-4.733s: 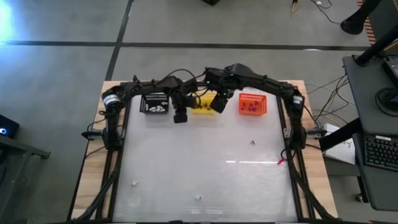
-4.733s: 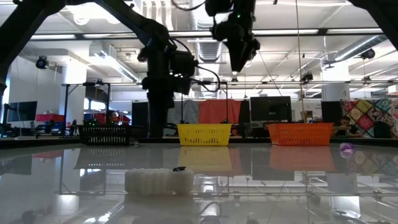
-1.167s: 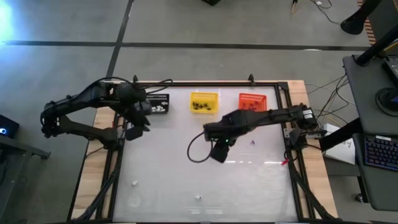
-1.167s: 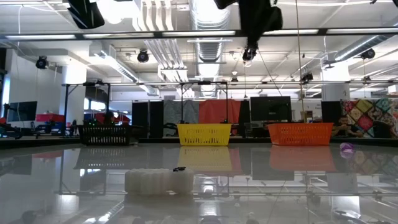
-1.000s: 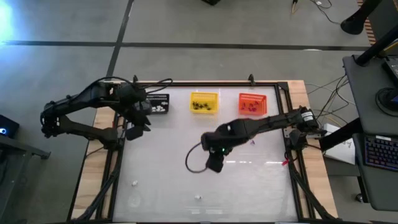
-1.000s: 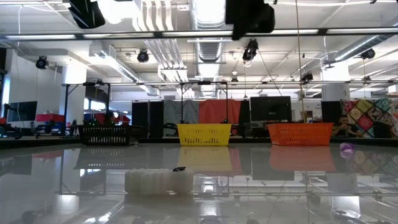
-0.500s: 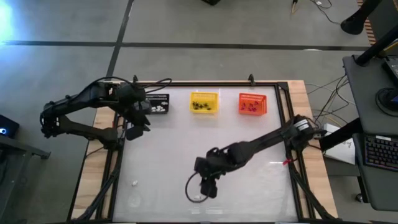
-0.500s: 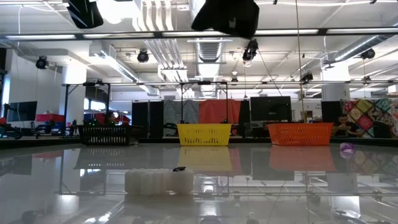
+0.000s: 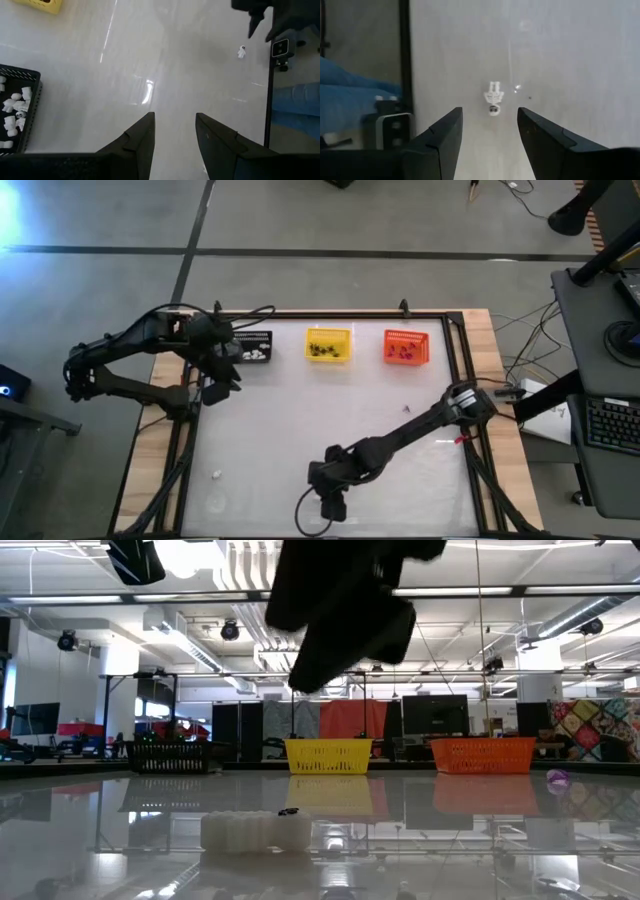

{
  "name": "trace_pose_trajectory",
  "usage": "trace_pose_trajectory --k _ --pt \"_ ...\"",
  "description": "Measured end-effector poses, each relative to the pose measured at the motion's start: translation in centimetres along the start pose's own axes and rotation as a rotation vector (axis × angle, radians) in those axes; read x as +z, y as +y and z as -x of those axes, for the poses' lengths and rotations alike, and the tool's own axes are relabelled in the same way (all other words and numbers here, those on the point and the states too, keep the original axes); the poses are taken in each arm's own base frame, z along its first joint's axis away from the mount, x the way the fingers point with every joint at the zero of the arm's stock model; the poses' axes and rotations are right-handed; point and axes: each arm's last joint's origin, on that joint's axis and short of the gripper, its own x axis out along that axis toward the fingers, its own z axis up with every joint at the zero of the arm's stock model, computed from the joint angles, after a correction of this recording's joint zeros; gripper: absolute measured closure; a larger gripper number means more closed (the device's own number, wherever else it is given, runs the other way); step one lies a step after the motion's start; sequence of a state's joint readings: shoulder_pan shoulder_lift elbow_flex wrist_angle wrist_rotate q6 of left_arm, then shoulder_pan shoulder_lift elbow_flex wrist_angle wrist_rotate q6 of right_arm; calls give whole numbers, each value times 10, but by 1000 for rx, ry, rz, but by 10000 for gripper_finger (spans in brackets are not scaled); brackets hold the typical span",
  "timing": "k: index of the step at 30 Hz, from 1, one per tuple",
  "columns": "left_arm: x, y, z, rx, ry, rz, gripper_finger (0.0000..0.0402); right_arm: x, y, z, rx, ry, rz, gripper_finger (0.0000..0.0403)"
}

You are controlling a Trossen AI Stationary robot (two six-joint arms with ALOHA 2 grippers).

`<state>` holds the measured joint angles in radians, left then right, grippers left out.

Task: Sort Halloween decoration
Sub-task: Put the white skeleton toy into the black basket

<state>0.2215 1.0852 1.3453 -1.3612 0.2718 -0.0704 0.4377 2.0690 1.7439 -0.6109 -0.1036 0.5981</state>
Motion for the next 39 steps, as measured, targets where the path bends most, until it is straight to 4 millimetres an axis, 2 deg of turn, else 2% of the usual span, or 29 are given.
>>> trace_pose_trajectory --k 8,17,30,34,39 --pt "0 0 0 0 -1 17 277 -8 -11 -37 -34 56 11 218" --pt "1 0 -1 0 -4 17 277 -7 -6 -41 0 22 22 218" --pt "2 0 -1 0 -3 17 277 -13 -10 -67 30 57 17 222" --pt "2 0 -1 0 -3 17 277 -13 -11 -67 23 63 -11 249" --pt "2 0 -1 0 -3 17 277 -15 -13 -67 5 77 -54 320"
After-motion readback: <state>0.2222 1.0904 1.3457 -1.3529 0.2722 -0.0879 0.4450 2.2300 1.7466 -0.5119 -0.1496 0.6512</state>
